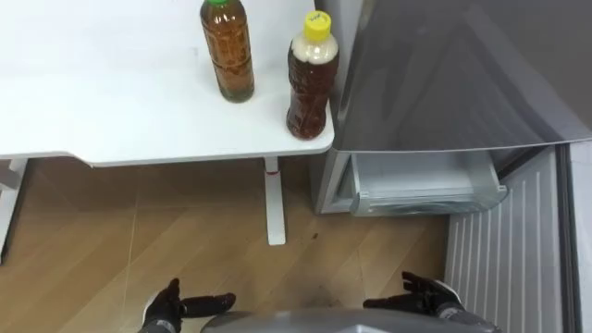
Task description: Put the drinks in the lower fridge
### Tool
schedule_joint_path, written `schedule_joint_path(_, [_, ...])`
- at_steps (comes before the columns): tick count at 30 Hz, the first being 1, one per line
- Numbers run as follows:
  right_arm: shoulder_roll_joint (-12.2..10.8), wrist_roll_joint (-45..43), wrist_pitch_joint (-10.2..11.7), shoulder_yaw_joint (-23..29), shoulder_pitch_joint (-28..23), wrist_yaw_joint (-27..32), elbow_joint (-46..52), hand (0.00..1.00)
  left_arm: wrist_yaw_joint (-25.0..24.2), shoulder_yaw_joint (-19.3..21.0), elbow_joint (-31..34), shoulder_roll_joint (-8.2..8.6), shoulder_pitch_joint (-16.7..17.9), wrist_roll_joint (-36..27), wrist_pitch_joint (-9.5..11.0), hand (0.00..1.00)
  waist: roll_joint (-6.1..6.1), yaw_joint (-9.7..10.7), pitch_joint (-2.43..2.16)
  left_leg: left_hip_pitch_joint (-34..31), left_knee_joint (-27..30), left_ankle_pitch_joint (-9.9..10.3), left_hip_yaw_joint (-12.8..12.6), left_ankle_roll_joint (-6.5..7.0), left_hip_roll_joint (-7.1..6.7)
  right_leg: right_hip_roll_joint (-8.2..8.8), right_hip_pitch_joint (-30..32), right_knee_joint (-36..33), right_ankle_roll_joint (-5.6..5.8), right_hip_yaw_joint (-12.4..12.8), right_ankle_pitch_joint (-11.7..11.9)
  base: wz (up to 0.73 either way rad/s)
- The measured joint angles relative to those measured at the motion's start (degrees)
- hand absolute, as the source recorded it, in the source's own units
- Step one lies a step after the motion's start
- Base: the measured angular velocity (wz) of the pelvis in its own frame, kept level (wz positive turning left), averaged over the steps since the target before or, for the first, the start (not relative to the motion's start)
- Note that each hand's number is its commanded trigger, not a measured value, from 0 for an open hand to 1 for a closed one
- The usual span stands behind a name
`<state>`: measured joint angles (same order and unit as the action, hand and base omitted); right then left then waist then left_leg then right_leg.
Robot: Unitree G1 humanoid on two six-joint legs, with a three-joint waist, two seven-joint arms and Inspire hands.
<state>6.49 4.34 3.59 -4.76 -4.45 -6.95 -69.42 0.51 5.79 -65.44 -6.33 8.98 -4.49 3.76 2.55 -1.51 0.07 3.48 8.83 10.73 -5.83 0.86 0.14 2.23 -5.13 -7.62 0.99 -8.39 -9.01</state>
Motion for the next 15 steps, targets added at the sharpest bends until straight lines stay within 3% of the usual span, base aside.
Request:
schedule_joint_path(6, [-0.3,0.0,0.0,-0.1,-0.1,0.1,0.0,0.00,0.3,1.2,0.1,0.04,0.2,-0.6,0.1,0.00,0.42,-0.5,-0.16,-0.3,0.3,0.0,0.5,0.00,-0.11,0.08,-0.2,0.0,0.03,-0.6,-0.1,0.05])
schedule_joint_path(15, [-0.5,0.0,0.0,1.5,-0.1,0.7,-0.7,0.00,1.7,2.6,0.2,0.21,1.2,-2.2,0.1,0.00,0.03,-0.5,-0.18,-0.3,0.8,0.0,1.5,-0.02,-0.13,0.10,-0.9,0.0,-0.08,-1.2,-0.2,0.06])
